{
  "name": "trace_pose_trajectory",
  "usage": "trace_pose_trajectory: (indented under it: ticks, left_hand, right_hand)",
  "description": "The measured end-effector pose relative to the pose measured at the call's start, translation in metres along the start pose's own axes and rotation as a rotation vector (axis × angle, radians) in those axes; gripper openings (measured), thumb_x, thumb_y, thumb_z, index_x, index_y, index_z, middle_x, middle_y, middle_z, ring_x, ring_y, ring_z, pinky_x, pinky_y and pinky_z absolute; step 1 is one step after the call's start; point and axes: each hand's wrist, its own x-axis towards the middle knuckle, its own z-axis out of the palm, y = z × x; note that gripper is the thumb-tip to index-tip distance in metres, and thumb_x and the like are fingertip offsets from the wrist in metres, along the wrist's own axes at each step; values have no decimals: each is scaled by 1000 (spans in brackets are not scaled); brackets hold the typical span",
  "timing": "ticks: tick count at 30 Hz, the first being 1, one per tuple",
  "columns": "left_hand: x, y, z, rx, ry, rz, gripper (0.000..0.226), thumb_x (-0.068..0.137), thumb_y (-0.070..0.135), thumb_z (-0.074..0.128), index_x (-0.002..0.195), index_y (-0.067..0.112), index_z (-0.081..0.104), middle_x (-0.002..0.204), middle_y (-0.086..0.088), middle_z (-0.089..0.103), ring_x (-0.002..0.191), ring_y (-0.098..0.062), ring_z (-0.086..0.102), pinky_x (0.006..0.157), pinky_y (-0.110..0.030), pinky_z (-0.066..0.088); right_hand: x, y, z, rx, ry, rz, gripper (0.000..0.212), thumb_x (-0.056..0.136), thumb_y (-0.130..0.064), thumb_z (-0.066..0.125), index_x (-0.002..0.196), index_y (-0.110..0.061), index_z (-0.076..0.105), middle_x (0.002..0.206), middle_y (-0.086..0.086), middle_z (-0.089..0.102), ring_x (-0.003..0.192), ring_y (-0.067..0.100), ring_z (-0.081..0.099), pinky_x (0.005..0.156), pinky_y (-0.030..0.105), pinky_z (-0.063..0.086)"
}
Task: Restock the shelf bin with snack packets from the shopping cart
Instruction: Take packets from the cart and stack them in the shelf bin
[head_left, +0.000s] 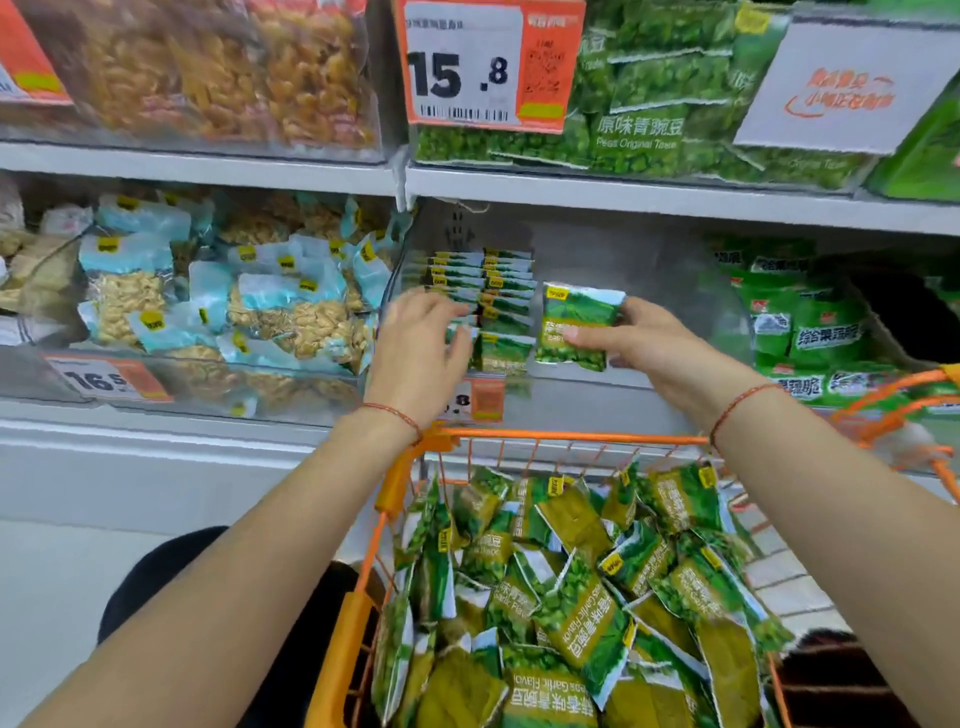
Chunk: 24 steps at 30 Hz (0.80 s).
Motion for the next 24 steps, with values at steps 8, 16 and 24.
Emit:
trace_pose_trajectory:
  ticks: [8, 16, 24]
  left_hand:
    - [-4, -11, 13, -369, -8, -8, 40, 98, 40, 35, 126, 19, 55, 121, 2, 56, 102, 2, 52, 86, -20, 46]
    - [-5, -12, 18, -455, 111, -49, 40, 97, 44, 31, 121, 24, 57, 110, 6, 65, 91, -6, 62, 76, -35, 54]
    - [-2, -8, 19, -338, 79, -49, 43, 98, 44, 29, 123, 23, 57, 111, 12, 63, 90, 2, 53, 72, -22, 42]
  right_hand:
    - [42, 11, 22, -196, -228, 178, 57, 75, -23, 78, 125, -13, 54, 110, 1, 64, 97, 14, 58, 70, 23, 44]
    - [75, 31, 43, -105, -269, 402, 119, 25, -39, 96, 129, -5, 50, 121, 10, 63, 109, 23, 61, 94, 31, 50]
    - [79, 32, 49, -265, -419, 408, 65, 64, -28, 86, 122, -13, 60, 120, 4, 66, 115, 20, 58, 106, 37, 41]
